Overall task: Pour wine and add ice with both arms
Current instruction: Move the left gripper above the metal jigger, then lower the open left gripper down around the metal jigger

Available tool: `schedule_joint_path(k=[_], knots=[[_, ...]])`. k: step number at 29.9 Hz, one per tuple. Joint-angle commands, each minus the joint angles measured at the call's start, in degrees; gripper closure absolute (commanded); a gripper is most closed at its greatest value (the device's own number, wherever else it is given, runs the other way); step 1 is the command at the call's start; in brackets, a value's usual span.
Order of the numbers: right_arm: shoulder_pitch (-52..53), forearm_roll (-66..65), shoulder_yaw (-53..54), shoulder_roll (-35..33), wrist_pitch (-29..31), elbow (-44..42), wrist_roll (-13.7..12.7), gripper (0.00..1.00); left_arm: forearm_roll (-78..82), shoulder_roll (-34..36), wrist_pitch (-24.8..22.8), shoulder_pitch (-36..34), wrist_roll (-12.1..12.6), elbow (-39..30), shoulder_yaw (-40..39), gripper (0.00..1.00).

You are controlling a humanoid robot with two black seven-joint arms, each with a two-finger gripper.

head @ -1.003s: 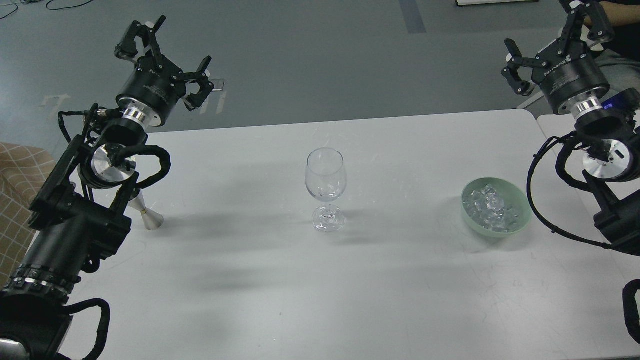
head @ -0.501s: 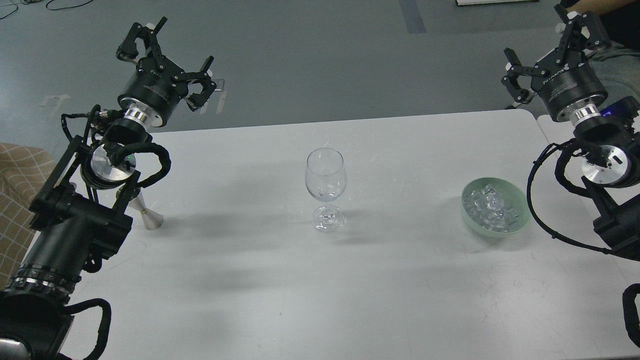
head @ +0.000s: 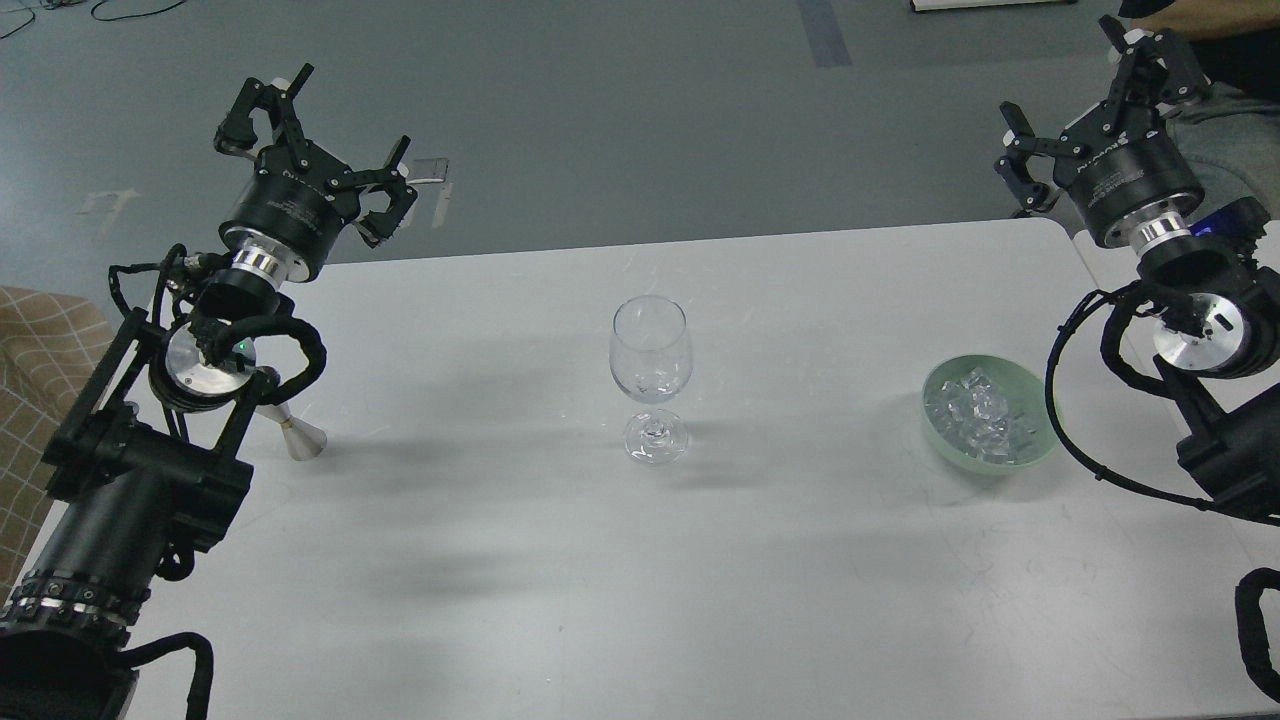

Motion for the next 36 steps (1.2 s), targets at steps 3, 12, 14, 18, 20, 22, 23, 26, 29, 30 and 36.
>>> schedule_joint_path(k=[3, 12, 14, 18, 20, 22, 23, 26, 29, 30, 36], knots=[[0.0, 0.0, 0.0, 0.2, 0.0, 0.0, 0.0, 0.0, -5.0, 1.1, 6.3, 10.1, 1.7, -13.4, -7.3, 0.01], [-0.3, 0.0, 0.0, 0.5, 0.0, 0.0, -0.5, 0.0, -13.0, 1.9, 15.9, 31.1, 4.1, -33.2, -19.9, 0.01], [-0.3, 0.0, 0.0, 0.5, 0.0, 0.0, -0.6, 0.0, -14.7, 1.3, 17.3, 34.0, 4.0, -35.1, -21.5, 0.01], [-0.3, 0.0, 0.0, 0.6, 0.0, 0.1, -1.0, 0.0, -18.0, -1.0, 22.2, 42.7, 4.1, -41.0, -24.7, 0.02], [-0.3, 0.0, -0.1, 0.6, 0.0, 0.1, -1.0, 0.0, -18.0, -2.4, 22.4, 44.9, 4.0, -41.5, -25.3, 0.02], [-0.3, 0.0, -0.1, 0.8, 0.0, 0.1, -1.0, 0.0, -17.9, -3.4, 22.3, 46.2, 3.9, -41.5, -25.6, 0.02], [-0.3, 0.0, 0.0, 0.8, 0.0, 0.1, -1.0, 0.0, -18.0, -4.5, 22.4, 47.4, 4.0, -41.5, -26.3, 0.02], [-0.4, 0.0, -0.1, 0.8, -0.1, 0.1, -1.0, 0.0, -18.0, -7.0, 22.7, 49.1, 4.0, -41.5, -27.2, 0.01], [-0.4, 0.0, 0.0, 0.8, -0.1, 0.1, -1.0, 0.0, -18.0, -8.0, 22.9, 49.6, 4.0, -41.1, -27.1, 0.01], [-0.4, 0.0, 0.0, 0.8, -0.1, 0.1, -1.0, 0.0, -18.0, -8.1, 22.9, 49.7, 4.0, -41.1, -26.9, 0.01], [-0.4, 0.0, 0.0, 1.0, -0.6, 0.1, -1.0, 0.0, -17.5, -10.3, 22.0, 49.9, 4.1, -39.5, -25.7, 0.01]])
